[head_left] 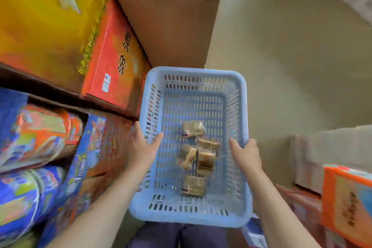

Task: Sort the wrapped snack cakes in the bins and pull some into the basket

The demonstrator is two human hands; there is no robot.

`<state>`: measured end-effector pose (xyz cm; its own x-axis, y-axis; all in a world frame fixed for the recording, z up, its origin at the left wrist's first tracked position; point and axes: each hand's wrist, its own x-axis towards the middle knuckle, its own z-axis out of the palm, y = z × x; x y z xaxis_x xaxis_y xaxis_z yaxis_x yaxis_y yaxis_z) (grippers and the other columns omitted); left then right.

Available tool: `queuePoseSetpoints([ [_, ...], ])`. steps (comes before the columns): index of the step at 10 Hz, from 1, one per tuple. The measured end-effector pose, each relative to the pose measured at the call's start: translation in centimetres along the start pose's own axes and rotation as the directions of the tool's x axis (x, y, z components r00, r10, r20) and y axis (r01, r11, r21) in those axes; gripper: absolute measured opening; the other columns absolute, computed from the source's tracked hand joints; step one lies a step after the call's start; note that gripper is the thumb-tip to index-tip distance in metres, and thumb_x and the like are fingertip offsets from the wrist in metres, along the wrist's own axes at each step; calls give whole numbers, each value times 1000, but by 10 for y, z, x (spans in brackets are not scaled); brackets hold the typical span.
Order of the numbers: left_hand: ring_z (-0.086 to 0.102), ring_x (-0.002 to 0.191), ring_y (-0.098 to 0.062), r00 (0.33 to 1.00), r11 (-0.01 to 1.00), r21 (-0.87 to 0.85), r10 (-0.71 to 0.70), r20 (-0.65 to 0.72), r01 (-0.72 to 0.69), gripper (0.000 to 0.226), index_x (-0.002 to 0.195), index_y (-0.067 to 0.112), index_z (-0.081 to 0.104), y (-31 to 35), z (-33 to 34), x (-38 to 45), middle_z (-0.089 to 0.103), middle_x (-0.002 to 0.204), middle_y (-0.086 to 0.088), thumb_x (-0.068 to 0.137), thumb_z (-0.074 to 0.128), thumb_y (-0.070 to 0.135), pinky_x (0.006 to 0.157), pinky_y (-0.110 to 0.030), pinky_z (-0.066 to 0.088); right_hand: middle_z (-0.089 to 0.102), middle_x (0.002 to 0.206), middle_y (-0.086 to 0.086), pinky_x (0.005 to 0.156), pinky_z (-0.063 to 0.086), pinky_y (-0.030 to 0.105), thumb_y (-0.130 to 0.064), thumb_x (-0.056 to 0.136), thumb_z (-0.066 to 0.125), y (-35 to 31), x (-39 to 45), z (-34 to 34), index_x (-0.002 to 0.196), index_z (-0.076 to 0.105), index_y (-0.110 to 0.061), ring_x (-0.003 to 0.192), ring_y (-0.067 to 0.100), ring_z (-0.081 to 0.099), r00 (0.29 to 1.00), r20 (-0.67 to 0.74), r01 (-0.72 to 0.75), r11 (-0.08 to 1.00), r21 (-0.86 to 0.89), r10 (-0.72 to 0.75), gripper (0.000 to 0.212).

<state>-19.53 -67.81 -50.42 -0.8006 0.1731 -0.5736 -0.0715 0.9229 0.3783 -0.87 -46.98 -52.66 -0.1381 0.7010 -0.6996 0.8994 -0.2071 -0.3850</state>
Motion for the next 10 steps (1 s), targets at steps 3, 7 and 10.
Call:
queuePoseSetpoints([
  [3, 15, 156, -26, 985, 988, 83, 117, 130, -128, 105, 164, 16, -7, -50, 113, 125, 8, 171, -5, 95, 60, 58, 121, -42, 23, 46, 148, 20, 105, 40, 42, -62, 94, 57, 46, 142, 103, 146, 36, 2, 135, 37, 47, 995, 99, -7, 999, 35, 4, 85],
  [7, 10, 157, -30, 985, 994, 95, 32, 171, -49, 109, 163, 24, -14, -59, 173, 208, 0, 172, -7, 92, 57, 67, 122, -49, 21, 36, 158, 16, 109, 40, 45, -66, 92, 57, 47, 219, 152, 155, 24, -2, 141, 34, 43, 979, 192, 67, 997, 35, -73, 95],
  [10, 18, 156, -29, 973, 988, 126, 62, 224, -92, 97, 164, 24, -5, -65, 166, 191, 3, 172, -3, 97, 55, 61, 121, -52, 29, 30, 161, 15, 115, 35, 45, -58, 97, 56, 32, 196, 141, 159, 22, -7, 145, 32, 37, 976, 159, 159, 985, -65, -147, 87],
])
